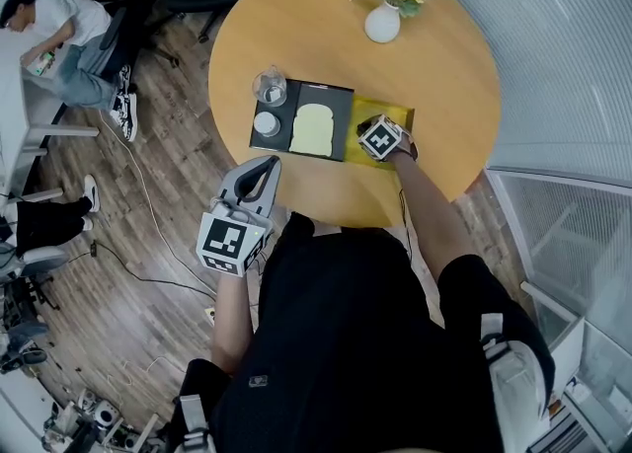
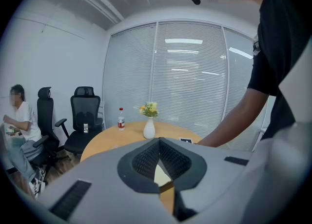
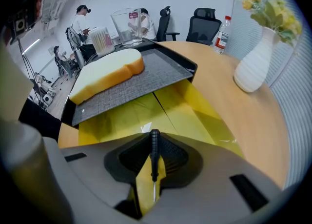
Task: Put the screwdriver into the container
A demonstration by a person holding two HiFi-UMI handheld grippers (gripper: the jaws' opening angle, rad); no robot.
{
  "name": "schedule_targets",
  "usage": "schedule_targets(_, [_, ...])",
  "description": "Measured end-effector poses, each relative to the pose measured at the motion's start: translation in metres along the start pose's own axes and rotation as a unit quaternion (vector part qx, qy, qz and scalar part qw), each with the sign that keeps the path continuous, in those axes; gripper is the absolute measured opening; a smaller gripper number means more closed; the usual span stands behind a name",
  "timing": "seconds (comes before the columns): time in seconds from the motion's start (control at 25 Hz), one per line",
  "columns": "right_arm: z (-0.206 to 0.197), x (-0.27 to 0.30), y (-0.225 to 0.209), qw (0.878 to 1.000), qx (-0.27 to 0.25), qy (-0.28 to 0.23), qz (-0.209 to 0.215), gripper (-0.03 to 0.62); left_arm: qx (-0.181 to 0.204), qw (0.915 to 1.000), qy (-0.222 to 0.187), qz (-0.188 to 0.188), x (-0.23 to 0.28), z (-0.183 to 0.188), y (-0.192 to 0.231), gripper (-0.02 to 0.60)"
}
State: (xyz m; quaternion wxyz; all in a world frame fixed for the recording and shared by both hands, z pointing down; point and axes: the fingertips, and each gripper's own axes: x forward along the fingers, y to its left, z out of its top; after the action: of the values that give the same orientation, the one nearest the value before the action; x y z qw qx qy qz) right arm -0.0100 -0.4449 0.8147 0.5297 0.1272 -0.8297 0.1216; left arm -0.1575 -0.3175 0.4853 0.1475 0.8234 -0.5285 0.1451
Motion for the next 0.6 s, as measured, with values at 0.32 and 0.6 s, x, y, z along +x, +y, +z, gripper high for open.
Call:
schedule_targets(0.32, [0.003, -0.005, -0.006, 0.999, 0.007, -0.019, -0.024, 0.12, 0.006, 0.9999, -0.001, -0.009, 0.002, 0.003, -0.002, 0.006])
schedule_targets(0.6, [0.017, -0.028, -0.01, 0.996, 0.008, -0.072, -0.046, 0.11, 0.009, 0.9998, -0.006, -0.018, 0.004, 0.004, 0.0, 0.006])
